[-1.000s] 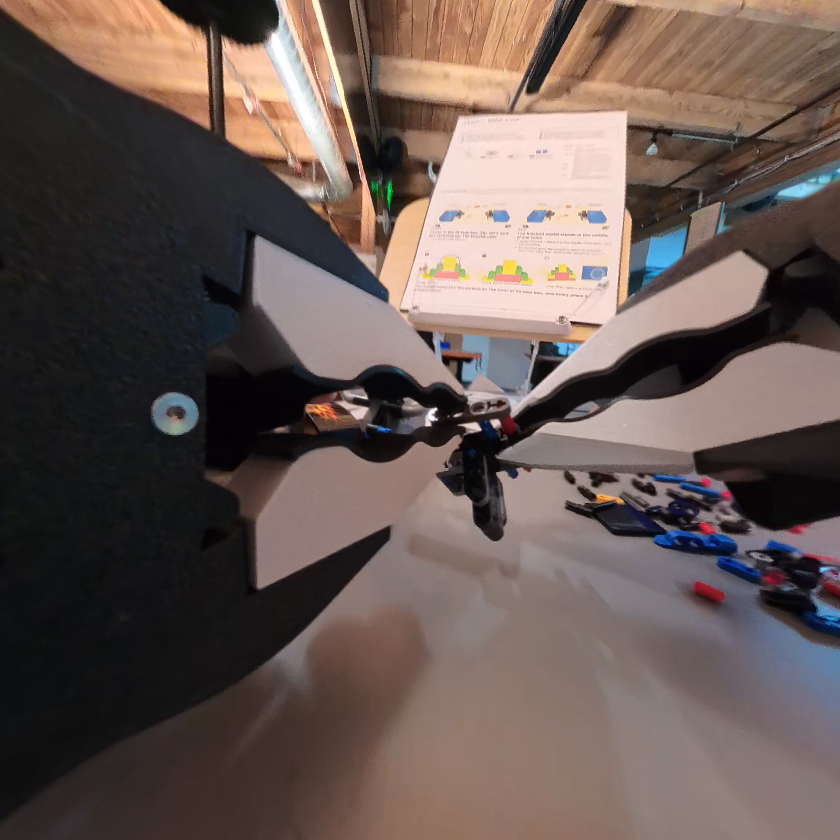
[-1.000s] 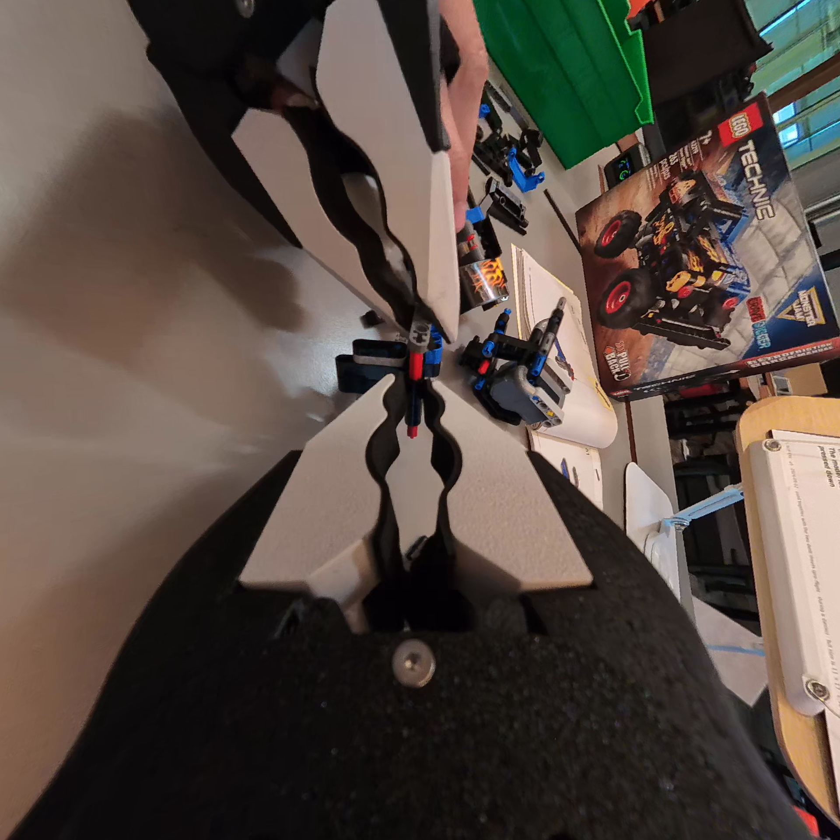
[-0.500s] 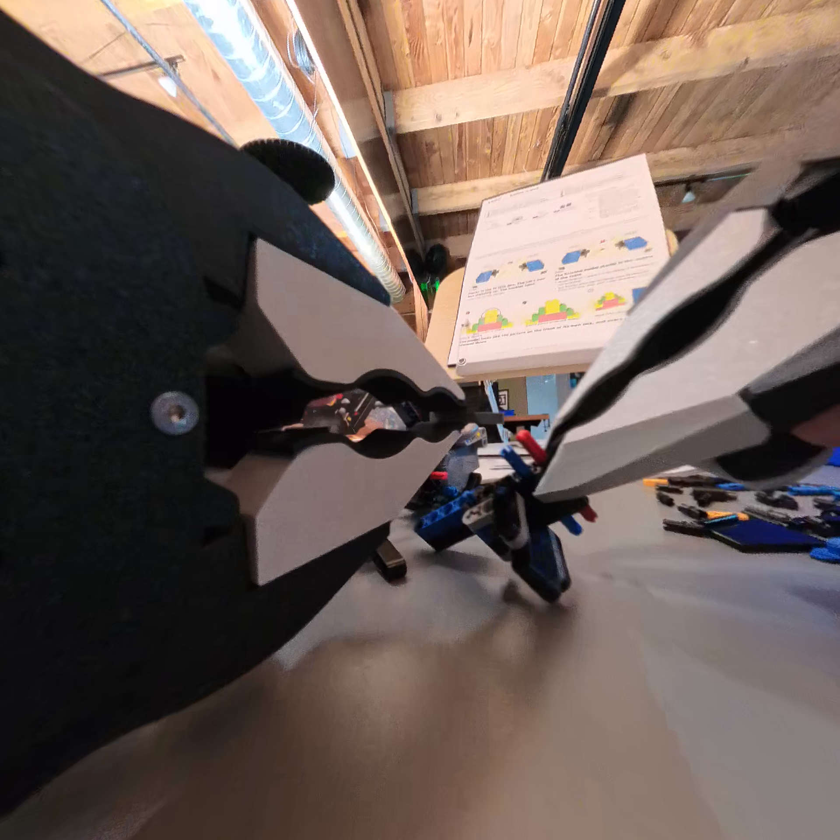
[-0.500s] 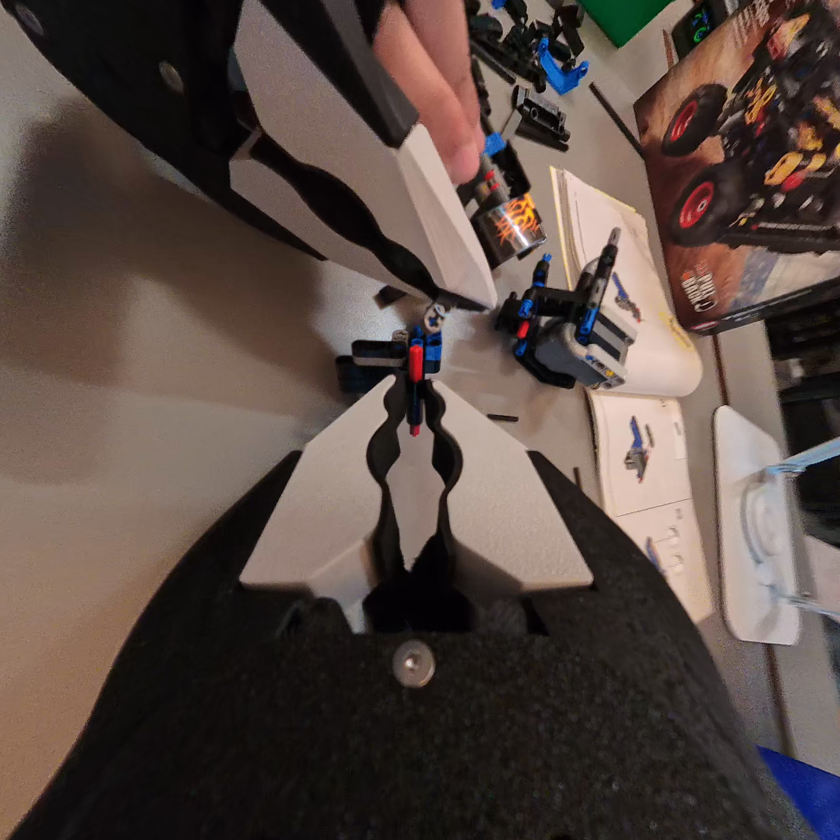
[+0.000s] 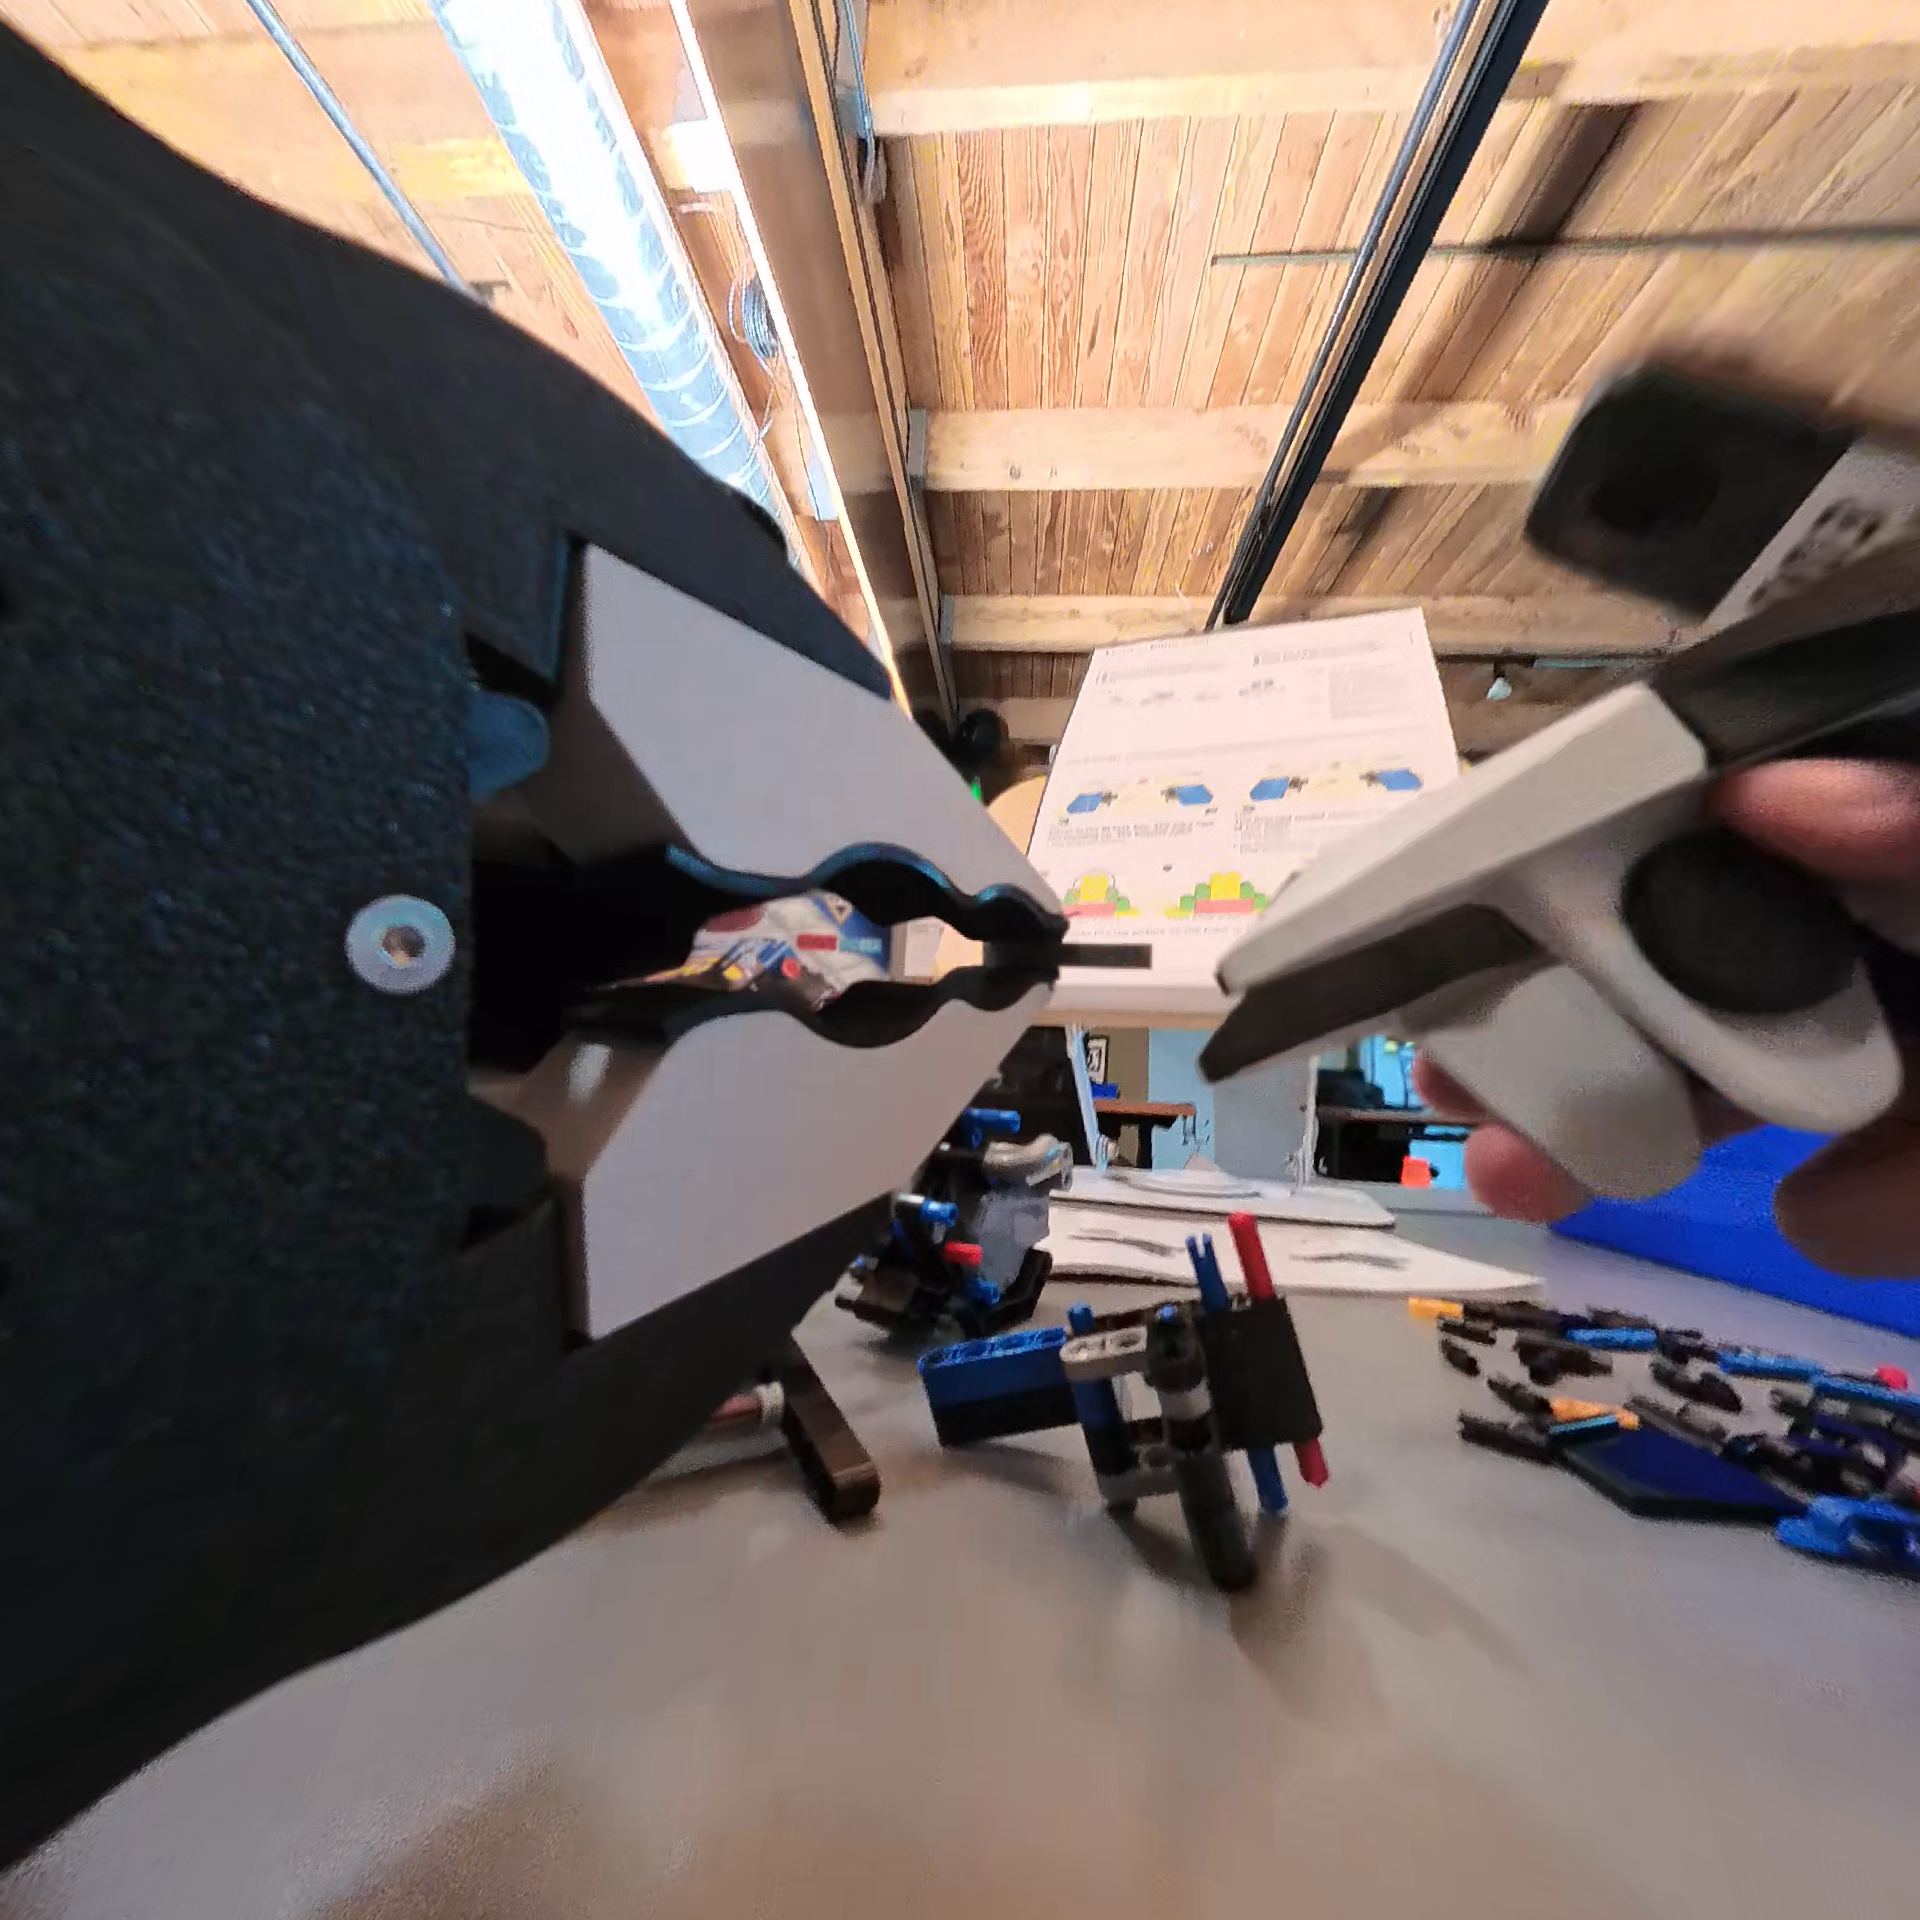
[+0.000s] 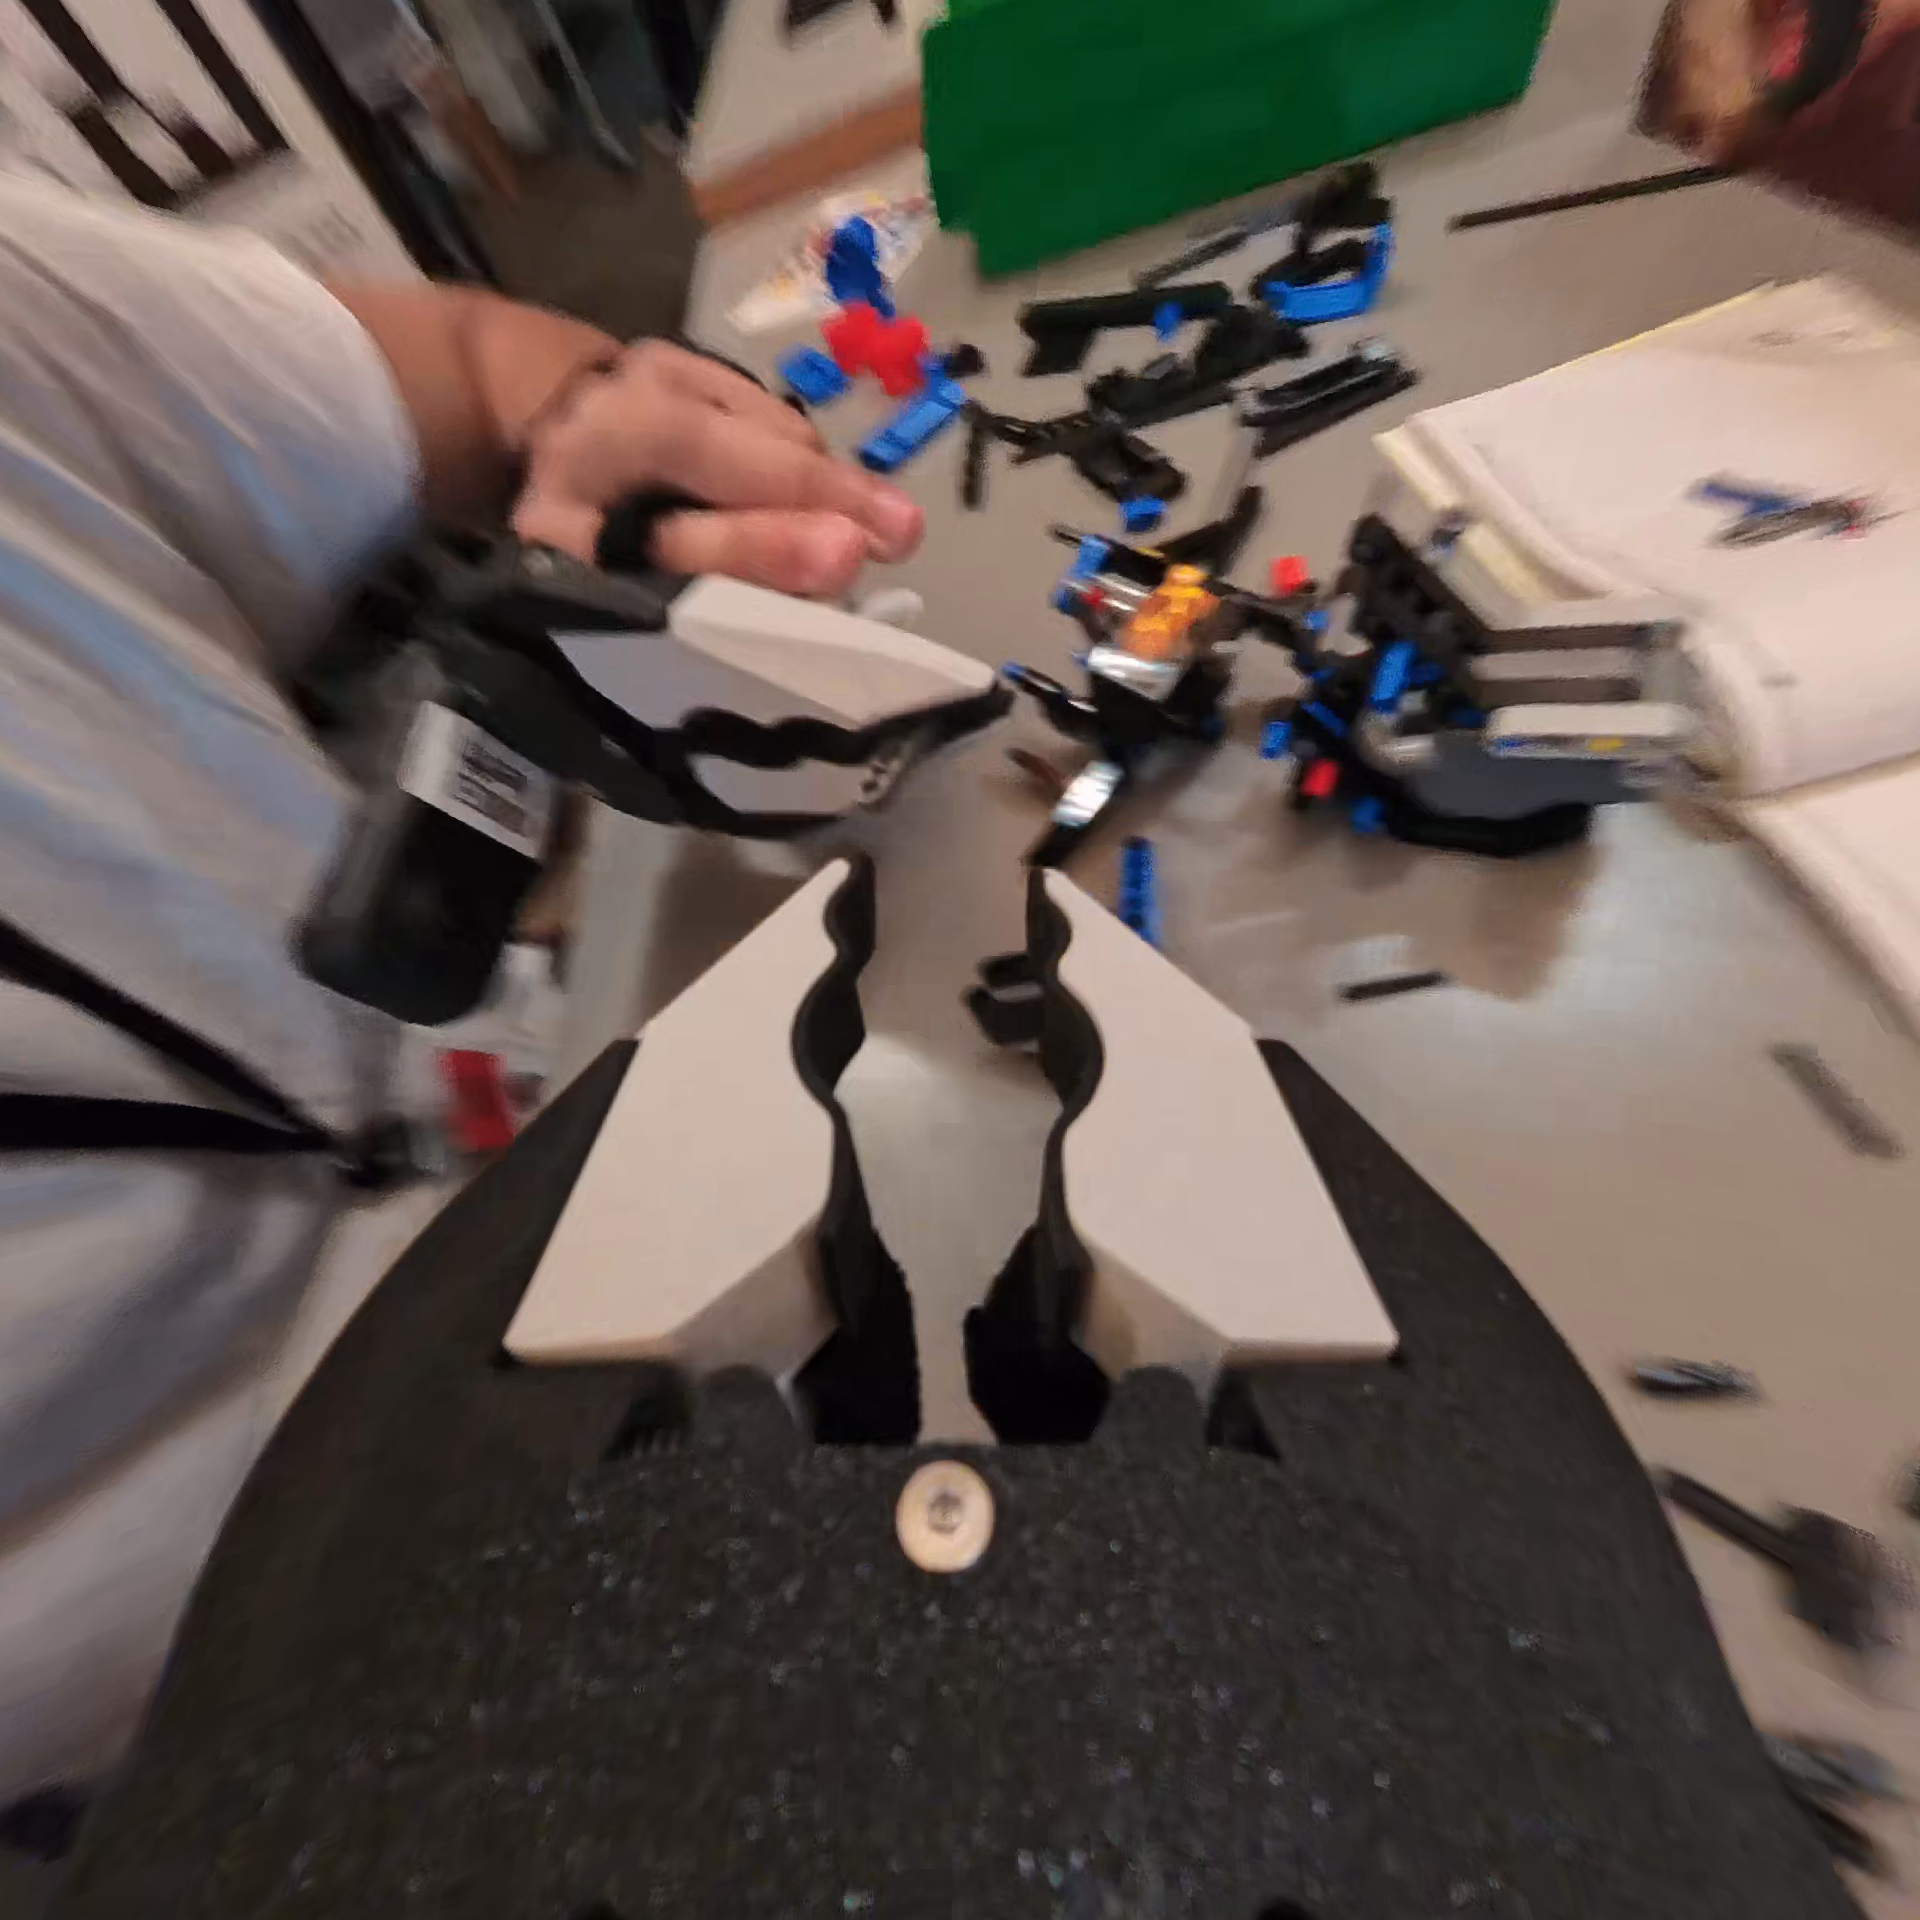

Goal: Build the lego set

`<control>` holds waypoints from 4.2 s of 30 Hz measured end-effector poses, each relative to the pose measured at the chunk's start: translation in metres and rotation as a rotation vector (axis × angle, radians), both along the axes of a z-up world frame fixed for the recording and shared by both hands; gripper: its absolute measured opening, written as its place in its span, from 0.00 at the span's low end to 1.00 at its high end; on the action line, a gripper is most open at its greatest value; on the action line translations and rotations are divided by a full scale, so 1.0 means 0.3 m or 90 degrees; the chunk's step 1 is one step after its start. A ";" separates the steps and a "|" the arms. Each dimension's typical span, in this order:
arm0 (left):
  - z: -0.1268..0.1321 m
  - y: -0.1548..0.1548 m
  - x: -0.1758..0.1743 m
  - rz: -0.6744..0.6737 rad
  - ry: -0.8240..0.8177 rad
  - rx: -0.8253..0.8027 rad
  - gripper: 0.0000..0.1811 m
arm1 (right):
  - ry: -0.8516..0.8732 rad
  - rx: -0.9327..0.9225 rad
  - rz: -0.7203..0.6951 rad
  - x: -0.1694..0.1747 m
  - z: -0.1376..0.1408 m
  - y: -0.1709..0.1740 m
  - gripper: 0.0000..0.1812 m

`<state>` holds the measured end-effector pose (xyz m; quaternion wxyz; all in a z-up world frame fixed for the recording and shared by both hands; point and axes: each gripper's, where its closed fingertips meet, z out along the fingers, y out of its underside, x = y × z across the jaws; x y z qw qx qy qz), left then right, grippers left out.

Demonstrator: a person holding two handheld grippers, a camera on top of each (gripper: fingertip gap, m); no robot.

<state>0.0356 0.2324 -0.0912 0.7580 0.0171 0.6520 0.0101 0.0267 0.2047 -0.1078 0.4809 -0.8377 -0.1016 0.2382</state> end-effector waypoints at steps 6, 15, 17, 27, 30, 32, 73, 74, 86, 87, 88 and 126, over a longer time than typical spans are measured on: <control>0.036 -0.031 -0.023 -0.032 -0.044 0.011 0.01 | 0.397 -0.065 0.100 -0.099 0.081 -0.002 0.08; -0.013 -0.027 0.002 -0.042 0.048 -0.054 0.05 | 0.310 -0.084 0.063 -0.064 0.015 0.006 0.01; -0.058 -0.018 0.008 -0.054 0.151 -0.134 0.05 | 0.192 -0.081 0.044 -0.034 -0.026 0.002 0.01; -0.059 -0.086 -0.041 -0.180 0.419 -0.161 0.17 | 0.042 -0.102 0.047 -0.016 -0.072 -0.020 0.01; -0.099 -0.088 -0.052 -0.155 0.465 -0.060 0.17 | 0.053 -0.113 0.052 -0.031 -0.073 -0.023 0.01; -0.104 -0.094 -0.045 -0.152 0.452 -0.010 0.13 | 0.066 -0.114 0.058 -0.037 -0.067 -0.026 0.01; -0.016 -0.077 0.058 -0.136 0.332 -0.295 0.03 | 0.049 0.082 -0.007 0.063 0.058 0.011 0.04; -0.017 -0.077 0.058 -0.133 0.328 -0.292 0.03 | 0.057 0.078 -0.004 0.060 0.057 0.009 0.03; -0.033 -0.076 0.059 -0.129 0.324 -0.277 0.03 | 0.137 0.028 -0.009 0.047 0.042 0.018 0.01; -0.036 -0.074 0.059 -0.124 0.329 -0.276 0.03 | 0.134 0.027 -0.012 0.049 0.039 0.020 0.01; -0.035 -0.071 0.060 -0.120 0.333 -0.280 0.03 | 0.126 0.031 -0.016 0.050 0.040 0.022 0.01; -0.124 -0.097 -0.011 -0.089 0.578 -0.414 0.03 | -0.595 0.133 0.064 0.020 -0.102 -0.001 0.01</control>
